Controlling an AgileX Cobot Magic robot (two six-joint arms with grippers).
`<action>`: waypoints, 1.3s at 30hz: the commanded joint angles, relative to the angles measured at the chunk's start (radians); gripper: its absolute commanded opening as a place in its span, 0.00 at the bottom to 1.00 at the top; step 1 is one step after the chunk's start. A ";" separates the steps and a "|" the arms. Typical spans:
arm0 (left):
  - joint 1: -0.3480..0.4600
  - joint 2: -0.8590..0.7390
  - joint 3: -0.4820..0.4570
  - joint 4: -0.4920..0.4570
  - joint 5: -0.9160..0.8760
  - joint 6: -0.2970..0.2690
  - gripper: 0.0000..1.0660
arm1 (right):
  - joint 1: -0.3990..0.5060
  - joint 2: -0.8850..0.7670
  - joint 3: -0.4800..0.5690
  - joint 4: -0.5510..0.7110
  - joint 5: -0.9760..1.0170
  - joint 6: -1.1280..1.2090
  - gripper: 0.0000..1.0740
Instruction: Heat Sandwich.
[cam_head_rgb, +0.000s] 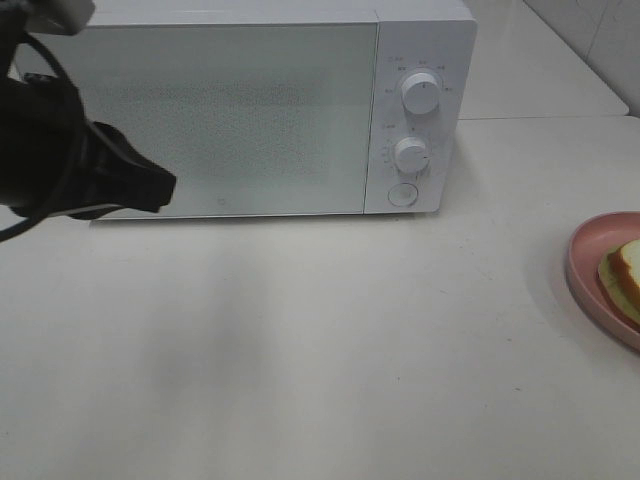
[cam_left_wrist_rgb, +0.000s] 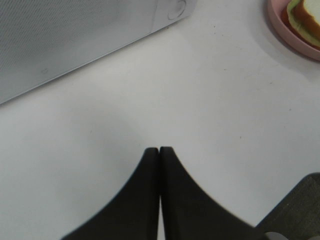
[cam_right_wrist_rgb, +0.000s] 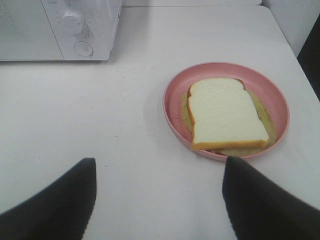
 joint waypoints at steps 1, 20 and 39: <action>0.069 -0.067 0.001 0.039 0.132 -0.024 0.00 | -0.004 -0.026 0.000 -0.005 -0.005 -0.014 0.64; 0.558 -0.384 0.001 0.209 0.597 -0.034 0.54 | -0.004 -0.026 0.000 -0.005 -0.005 -0.014 0.64; 0.635 -0.876 0.084 0.412 0.792 -0.270 0.74 | -0.004 -0.026 0.000 -0.005 -0.005 -0.014 0.64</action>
